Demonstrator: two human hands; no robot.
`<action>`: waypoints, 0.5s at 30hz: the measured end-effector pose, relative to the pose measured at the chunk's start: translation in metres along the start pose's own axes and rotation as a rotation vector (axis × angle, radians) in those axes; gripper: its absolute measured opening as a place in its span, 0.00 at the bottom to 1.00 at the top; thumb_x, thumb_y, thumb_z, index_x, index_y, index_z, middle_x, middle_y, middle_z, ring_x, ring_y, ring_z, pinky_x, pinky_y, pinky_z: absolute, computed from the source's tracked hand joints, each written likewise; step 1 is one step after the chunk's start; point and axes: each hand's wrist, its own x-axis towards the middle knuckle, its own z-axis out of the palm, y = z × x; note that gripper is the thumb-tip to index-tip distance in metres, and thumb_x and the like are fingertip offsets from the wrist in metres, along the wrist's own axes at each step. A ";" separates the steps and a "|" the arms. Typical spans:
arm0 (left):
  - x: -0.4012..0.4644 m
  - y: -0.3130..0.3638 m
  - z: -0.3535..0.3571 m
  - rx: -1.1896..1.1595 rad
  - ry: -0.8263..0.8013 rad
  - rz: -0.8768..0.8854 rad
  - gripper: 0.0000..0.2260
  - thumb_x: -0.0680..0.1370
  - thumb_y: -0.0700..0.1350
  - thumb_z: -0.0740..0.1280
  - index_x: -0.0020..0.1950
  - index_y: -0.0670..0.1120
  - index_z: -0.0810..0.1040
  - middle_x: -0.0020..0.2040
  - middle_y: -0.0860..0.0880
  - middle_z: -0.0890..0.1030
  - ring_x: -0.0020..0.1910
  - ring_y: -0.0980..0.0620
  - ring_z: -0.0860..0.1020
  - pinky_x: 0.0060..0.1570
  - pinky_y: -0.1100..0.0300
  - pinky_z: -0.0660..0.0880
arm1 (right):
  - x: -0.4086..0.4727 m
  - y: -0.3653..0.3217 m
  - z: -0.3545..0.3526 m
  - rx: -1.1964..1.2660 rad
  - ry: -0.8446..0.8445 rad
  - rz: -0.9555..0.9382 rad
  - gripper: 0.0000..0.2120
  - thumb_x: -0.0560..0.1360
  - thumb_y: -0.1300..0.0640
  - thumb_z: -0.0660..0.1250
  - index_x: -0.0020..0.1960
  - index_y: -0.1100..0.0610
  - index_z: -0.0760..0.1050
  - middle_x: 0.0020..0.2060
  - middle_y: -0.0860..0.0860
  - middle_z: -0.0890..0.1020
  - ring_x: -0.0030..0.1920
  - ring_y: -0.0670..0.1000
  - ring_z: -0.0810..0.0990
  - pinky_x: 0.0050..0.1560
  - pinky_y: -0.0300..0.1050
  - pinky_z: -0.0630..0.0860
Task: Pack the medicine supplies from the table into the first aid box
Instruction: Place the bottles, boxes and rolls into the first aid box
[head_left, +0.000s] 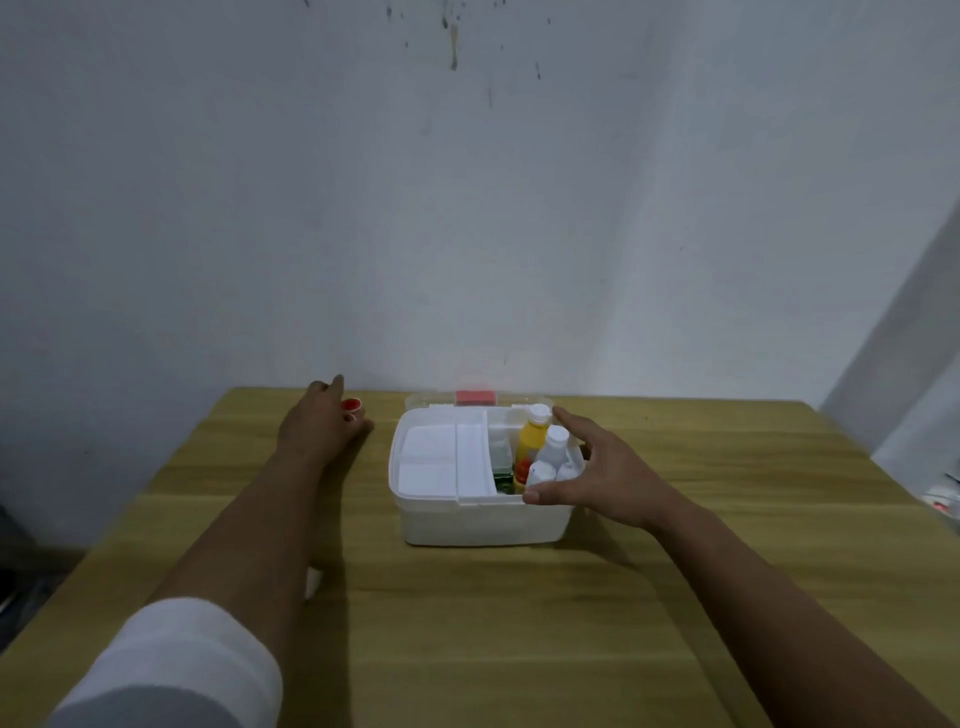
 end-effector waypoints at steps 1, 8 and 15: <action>0.004 0.000 0.002 0.039 -0.010 0.003 0.35 0.76 0.60 0.72 0.79 0.47 0.68 0.71 0.42 0.75 0.66 0.41 0.77 0.58 0.46 0.78 | 0.000 -0.001 0.000 0.001 0.001 0.005 0.63 0.51 0.31 0.83 0.80 0.42 0.59 0.75 0.39 0.69 0.70 0.43 0.70 0.66 0.44 0.72; 0.008 0.004 0.015 0.032 0.073 -0.022 0.14 0.79 0.55 0.70 0.56 0.48 0.87 0.47 0.45 0.86 0.46 0.45 0.81 0.45 0.52 0.79 | 0.000 -0.002 0.000 0.023 0.005 0.019 0.62 0.53 0.35 0.85 0.81 0.44 0.59 0.76 0.40 0.68 0.73 0.43 0.69 0.68 0.42 0.69; -0.026 0.009 0.003 -0.055 0.091 -0.008 0.14 0.78 0.55 0.71 0.59 0.50 0.87 0.53 0.47 0.87 0.52 0.44 0.82 0.48 0.52 0.78 | -0.003 -0.004 -0.001 0.027 -0.009 0.048 0.63 0.54 0.35 0.85 0.81 0.45 0.58 0.76 0.41 0.69 0.73 0.44 0.68 0.69 0.42 0.68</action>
